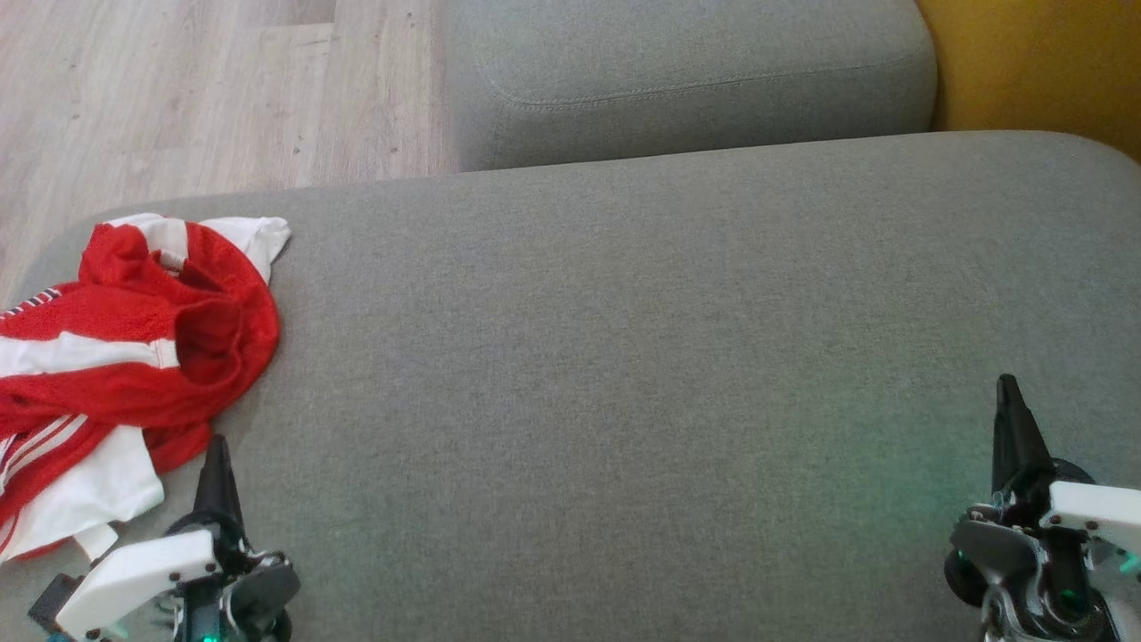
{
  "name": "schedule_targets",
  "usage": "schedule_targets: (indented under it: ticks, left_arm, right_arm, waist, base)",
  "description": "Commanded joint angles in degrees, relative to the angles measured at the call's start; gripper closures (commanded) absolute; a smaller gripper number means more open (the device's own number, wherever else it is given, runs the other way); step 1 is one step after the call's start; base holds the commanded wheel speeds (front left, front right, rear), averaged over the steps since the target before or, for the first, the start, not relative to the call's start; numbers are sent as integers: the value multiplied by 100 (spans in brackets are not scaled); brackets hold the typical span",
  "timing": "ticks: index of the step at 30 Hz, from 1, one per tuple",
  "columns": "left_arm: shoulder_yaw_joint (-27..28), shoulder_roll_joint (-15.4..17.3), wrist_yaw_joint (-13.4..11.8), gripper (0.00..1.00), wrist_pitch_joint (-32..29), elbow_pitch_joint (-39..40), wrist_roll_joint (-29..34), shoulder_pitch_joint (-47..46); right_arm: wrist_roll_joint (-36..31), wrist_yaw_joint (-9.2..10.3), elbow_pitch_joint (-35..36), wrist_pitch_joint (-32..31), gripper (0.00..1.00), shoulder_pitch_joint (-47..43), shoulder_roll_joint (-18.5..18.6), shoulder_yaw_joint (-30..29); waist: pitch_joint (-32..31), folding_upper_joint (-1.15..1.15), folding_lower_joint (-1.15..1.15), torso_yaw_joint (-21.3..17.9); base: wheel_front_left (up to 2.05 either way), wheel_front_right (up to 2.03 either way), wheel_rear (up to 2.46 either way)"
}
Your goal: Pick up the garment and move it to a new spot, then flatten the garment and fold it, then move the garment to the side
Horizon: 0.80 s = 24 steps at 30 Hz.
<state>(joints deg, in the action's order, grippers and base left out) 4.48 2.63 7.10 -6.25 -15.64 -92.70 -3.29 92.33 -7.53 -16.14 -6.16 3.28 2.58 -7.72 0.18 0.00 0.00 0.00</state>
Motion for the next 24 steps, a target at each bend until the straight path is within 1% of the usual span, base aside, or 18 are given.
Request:
schedule_targets:
  ticks: [1,24]
  left_arm:
    - [203,25,39,100,-23,161,52,-290]
    - [203,25,39,100,-23,161,52,-290]
  right_arm:
    - [-14,4,212,-32,100,291,30,121]
    - [-14,4,212,-32,100,291,30,121]
  waist:
    - [0,0,0,0]
    - [0,0,0,0]
  base:
    - [0,0,0]
    - [0,0,0]
